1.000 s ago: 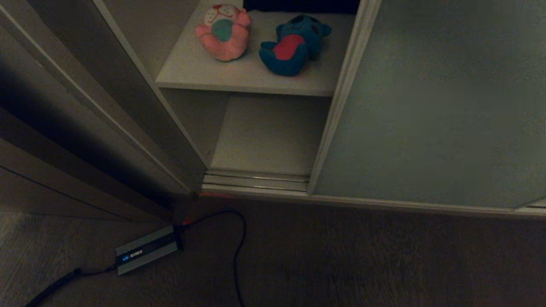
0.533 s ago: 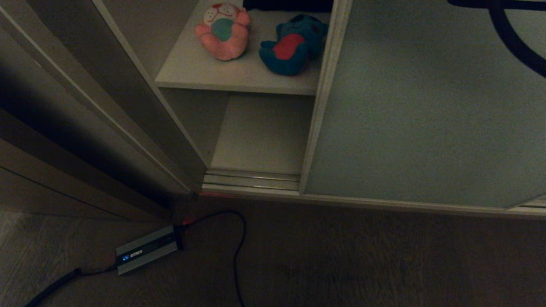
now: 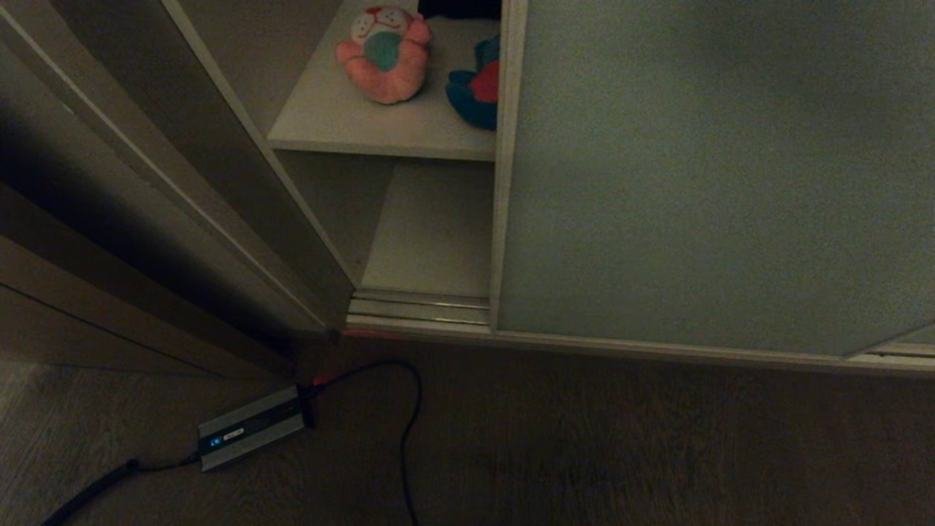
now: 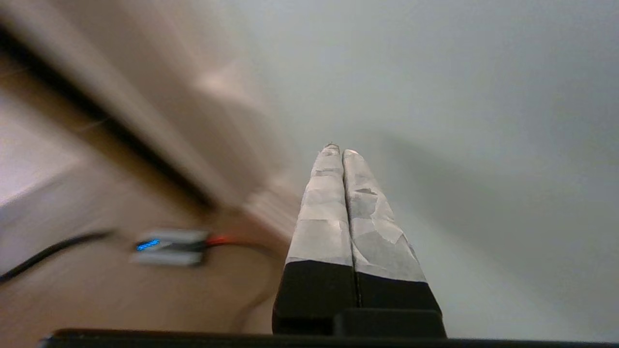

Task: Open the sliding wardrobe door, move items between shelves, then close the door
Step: Close the door

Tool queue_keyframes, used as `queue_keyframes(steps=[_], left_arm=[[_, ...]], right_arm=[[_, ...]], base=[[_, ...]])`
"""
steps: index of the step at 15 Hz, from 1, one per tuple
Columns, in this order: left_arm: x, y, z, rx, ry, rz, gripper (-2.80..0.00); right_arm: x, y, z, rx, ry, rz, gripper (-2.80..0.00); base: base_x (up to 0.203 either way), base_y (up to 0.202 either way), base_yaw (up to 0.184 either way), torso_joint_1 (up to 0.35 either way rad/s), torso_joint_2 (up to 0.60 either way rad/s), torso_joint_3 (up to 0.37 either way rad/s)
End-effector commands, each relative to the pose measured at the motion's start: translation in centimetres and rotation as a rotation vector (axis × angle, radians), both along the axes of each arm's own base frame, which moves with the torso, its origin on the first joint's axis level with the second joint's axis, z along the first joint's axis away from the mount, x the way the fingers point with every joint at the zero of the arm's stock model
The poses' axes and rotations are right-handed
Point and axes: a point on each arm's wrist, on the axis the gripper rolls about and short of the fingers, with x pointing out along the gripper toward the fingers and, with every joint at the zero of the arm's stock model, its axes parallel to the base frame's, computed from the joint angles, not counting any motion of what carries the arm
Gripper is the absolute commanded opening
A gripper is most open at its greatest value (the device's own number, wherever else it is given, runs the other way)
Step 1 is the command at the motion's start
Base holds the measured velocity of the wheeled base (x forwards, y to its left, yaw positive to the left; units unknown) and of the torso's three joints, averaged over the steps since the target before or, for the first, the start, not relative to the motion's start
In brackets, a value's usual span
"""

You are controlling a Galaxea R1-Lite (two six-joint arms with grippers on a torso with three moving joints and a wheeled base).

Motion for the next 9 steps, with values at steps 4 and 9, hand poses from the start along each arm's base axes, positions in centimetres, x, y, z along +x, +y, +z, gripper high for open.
queue_keyframes(steps=[4, 9], left_arm=[[0.0, 0.0, 0.0, 0.0, 0.001, 0.001, -2.8], [0.0, 0.0, 0.0, 0.0, 0.001, -0.001, -2.8]], right_arm=[[-4.9, -11.1, -1.0, -0.021, 0.007, -0.436, -2.8], [-7.3, -15.3, -5.5, -0.003, 0.165, -1.016, -2.8]], base=[[0.0, 0.0, 0.0, 0.0, 0.0, 0.0], [0.0, 0.0, 0.0, 0.0, 0.0, 0.0]])
